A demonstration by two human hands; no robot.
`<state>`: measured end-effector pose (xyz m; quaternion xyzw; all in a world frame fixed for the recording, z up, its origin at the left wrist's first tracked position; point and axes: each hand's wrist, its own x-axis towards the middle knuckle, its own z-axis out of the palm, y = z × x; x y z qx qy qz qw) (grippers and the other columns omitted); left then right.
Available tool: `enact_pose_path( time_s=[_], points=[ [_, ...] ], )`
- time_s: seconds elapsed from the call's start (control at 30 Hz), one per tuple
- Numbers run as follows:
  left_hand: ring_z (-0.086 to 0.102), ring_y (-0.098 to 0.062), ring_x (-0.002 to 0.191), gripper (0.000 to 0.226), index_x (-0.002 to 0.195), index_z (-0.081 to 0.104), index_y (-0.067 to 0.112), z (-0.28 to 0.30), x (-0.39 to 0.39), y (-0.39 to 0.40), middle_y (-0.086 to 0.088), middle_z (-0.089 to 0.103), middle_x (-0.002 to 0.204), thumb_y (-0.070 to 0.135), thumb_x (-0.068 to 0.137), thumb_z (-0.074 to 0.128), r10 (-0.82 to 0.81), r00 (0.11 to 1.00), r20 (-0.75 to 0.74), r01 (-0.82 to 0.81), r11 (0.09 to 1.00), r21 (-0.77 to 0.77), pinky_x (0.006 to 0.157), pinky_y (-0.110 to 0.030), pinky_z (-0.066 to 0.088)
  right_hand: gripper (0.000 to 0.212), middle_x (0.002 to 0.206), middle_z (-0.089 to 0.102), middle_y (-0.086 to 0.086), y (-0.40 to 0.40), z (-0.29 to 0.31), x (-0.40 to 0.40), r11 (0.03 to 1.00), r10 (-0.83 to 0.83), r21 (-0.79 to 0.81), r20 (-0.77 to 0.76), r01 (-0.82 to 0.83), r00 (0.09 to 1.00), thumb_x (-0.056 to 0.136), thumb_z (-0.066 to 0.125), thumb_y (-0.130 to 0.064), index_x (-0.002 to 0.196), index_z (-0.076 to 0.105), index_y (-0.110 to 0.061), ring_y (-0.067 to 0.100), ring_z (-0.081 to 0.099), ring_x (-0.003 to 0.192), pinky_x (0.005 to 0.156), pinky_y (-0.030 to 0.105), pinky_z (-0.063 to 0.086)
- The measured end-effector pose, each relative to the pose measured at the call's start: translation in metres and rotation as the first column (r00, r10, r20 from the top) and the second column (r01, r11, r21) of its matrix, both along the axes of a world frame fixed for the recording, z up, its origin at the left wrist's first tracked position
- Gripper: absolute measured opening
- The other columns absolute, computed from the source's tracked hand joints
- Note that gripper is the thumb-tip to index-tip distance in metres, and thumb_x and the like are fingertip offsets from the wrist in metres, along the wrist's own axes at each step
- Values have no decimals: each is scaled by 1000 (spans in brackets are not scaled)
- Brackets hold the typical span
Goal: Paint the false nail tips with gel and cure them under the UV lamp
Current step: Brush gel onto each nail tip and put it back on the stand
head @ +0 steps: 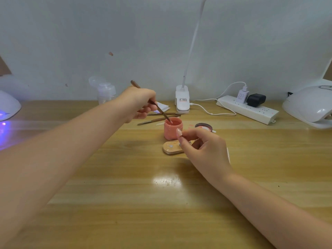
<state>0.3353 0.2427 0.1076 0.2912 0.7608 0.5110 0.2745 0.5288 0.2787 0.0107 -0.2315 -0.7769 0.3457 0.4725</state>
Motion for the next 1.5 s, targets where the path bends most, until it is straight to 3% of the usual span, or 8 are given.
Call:
enact_pose_path(
  time_s=[0.33, 0.5, 0.67, 0.87, 0.97, 1.07, 1.27, 1.5],
  points=[
    [46, -8, 42, 17, 76, 62, 7, -1, -14, -32, 2, 58, 49, 12, 87, 51, 38, 983, 177, -50, 997, 61, 38, -14, 38, 4, 75, 68, -16, 0, 1, 1, 1000, 3, -17, 33, -2, 999, 85, 73, -17, 86, 74, -21, 7, 50, 52, 55, 10, 37],
    [53, -9, 43, 17, 82, 65, 5, -9, 13, -58, -2, 62, 54, 10, 90, 51, -40, 966, 257, -50, 941, 336, 42, -17, 46, 5, 77, 69, -13, 0, 2, 2, 1000, 13, 4, 66, -13, 998, 86, 71, -17, 89, 73, -21, 7, 46, 52, 57, 15, 35],
    [64, -15, 59, 19, 81, 72, 13, -39, 44, -88, -5, 71, 66, 12, 86, 53, -61, 990, -126, 120, 831, 543, 55, -23, 54, 6, 76, 69, -13, 2, 1, 3, 1000, 1, 6, 69, -2, 998, 86, 70, -18, 89, 71, -24, 6, 45, 51, 57, 18, 36],
    [69, -12, 76, 19, 91, 70, 32, -58, 60, -108, 6, 73, 81, 36, 81, 54, -57, 877, -476, 303, 835, 459, 69, -32, 57, 8, 78, 68, -16, 4, 0, 3, 999, -40, 37, 83, 37, 996, 86, 71, -23, 87, 69, -30, 7, 50, 55, 58, 20, 41],
    [69, -9, 79, 18, 91, 69, 35, -60, 63, -110, 11, 72, 84, 34, 84, 52, -32, 804, -593, 350, 833, 429, 70, -21, 54, 12, 76, 68, -17, 4, 0, 3, 997, -64, 59, 97, 58, 993, 86, 71, -24, 86, 67, -35, 9, 52, 57, 59, 21, 43],
    [68, -4, 84, 15, 95, 68, 32, -61, 66, -111, 13, 72, 84, 25, 87, 58, -21, 764, -645, 376, 827, 418, 72, -10, 48, 9, 75, 69, -15, 3, 1, 4, 994, -81, 79, 105, 73, 991, 86, 71, -24, 87, 68, -33, 10, 51, 56, 58, 23, 42],
    [67, -9, 77, 19, 88, 70, 22, -63, 67, -112, 10, 71, 76, 26, 83, 52, -71, 714, -696, 451, 808, 380, 69, -12, 49, 11, 75, 68, -17, 3, 1, 4, 993, -87, 86, 105, 79, 991, 86, 71, -21, 88, 69, -31, 13, 51, 57, 58, 26, 44],
    [67, -5, 81, 14, 96, 67, 30, -64, 68, -111, 13, 71, 82, 25, 88, 57, 1, 763, -647, 376, 813, 445, 70, -12, 49, 10, 75, 68, -16, 3, 1, 3, 992, -90, 99, 106, 79, 990, 86, 72, -22, 88, 69, -31, 12, 52, 58, 58, 25, 44]
  ],
)
